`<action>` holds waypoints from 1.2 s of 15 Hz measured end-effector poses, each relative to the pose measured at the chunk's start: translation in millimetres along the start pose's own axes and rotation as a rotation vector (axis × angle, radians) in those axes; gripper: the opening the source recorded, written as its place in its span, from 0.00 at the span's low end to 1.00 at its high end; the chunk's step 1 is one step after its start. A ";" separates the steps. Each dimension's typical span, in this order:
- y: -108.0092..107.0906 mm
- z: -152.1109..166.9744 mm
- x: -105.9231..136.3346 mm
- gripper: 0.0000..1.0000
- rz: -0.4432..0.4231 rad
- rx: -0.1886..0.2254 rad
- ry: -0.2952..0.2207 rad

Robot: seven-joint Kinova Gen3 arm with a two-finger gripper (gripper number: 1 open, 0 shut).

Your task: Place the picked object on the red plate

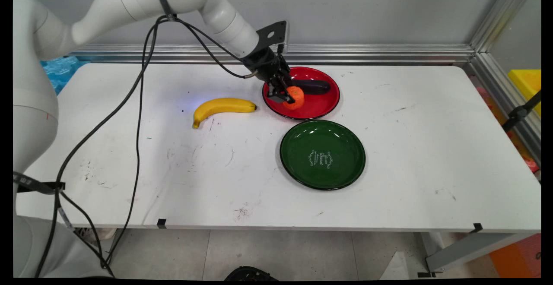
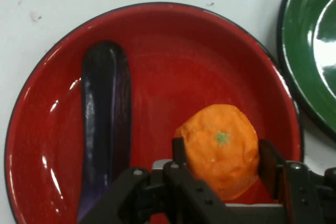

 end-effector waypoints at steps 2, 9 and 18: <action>-1.6 6.9 -1.1 0.00 -0.005 0.005 0.005; -4.0 22.3 -1.5 0.00 -0.025 0.009 0.013; -6.2 28.2 3.6 1.00 -0.027 0.008 0.025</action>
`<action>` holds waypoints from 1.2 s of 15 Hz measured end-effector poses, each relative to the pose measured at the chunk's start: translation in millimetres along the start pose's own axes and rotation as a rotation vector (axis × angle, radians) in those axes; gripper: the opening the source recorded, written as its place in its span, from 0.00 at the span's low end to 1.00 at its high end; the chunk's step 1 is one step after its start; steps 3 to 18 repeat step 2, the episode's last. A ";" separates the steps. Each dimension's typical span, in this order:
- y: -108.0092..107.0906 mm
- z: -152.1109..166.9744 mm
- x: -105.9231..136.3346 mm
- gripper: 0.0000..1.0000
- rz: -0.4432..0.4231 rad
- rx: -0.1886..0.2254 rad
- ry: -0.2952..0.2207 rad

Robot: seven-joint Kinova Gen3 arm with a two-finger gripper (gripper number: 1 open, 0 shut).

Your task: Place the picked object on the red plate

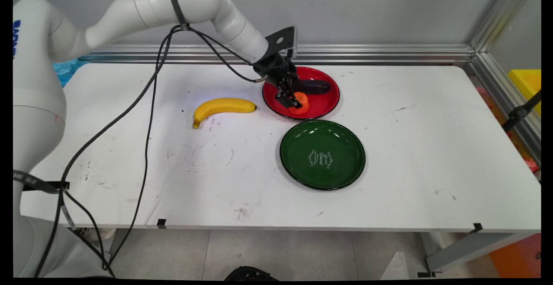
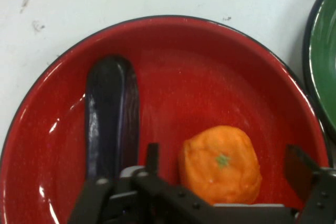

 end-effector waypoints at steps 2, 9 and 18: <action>-0.9 0.5 1.3 1.00 -0.002 0.002 0.003; -0.9 0.5 1.3 1.00 -0.002 0.002 0.003; -0.9 0.5 1.3 1.00 -0.002 0.002 0.003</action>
